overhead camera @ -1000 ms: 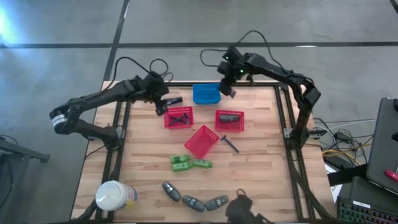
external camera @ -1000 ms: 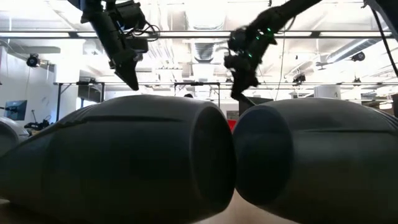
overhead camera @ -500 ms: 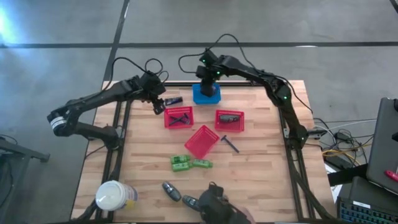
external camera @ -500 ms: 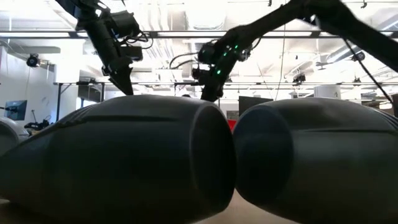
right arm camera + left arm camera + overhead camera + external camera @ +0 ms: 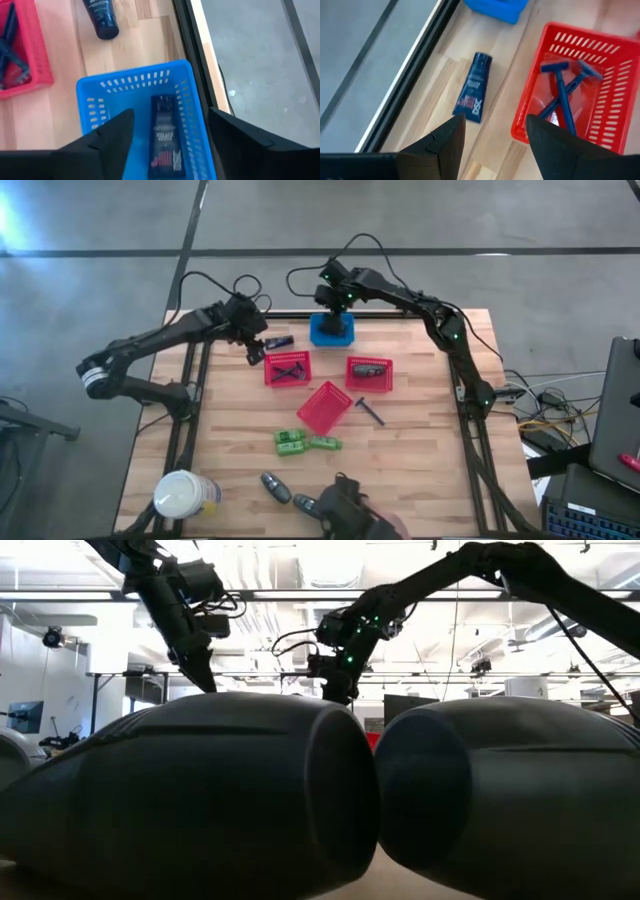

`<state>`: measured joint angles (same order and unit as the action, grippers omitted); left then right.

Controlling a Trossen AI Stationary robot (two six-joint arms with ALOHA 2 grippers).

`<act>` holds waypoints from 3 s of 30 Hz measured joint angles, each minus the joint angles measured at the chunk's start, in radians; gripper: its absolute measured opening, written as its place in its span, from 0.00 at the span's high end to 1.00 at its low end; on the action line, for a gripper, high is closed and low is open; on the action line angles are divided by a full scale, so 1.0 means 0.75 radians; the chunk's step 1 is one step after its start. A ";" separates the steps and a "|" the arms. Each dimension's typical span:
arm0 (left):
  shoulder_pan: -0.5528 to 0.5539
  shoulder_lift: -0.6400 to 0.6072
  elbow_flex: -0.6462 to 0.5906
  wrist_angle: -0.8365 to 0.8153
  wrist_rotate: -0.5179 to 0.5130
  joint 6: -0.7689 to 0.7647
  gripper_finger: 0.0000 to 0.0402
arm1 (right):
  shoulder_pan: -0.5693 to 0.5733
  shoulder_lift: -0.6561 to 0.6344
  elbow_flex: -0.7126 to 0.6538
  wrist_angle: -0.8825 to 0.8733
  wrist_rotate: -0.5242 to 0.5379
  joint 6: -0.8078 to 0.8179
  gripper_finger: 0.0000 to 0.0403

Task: Pick & Place Travel size toiletries
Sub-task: Put the dark blue shaving cream into the blue bin

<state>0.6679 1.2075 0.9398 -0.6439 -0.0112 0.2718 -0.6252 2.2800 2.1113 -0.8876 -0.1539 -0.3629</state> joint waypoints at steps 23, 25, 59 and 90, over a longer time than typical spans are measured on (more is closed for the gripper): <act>0.207 0.656 0.358 0.117 0.376 0.570 0.47 | 0.053 -0.550 -0.446 -0.134 0.083 0.170 0.12; 0.207 0.710 0.393 0.117 0.376 0.552 0.47 | 0.061 -0.625 -0.550 -0.067 0.115 0.202 0.12; 0.198 1.005 0.486 0.032 0.340 0.515 0.56 | 0.074 -0.944 -1.122 0.215 0.245 0.376 0.19; -0.076 1.070 0.966 0.326 0.333 0.291 0.86 | 0.068 -1.352 -1.266 0.108 0.489 0.563 0.22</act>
<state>0.6109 2.0100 1.6642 -0.3992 0.2387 0.4897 -0.5743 1.2658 1.1614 -0.8062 0.2129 0.0594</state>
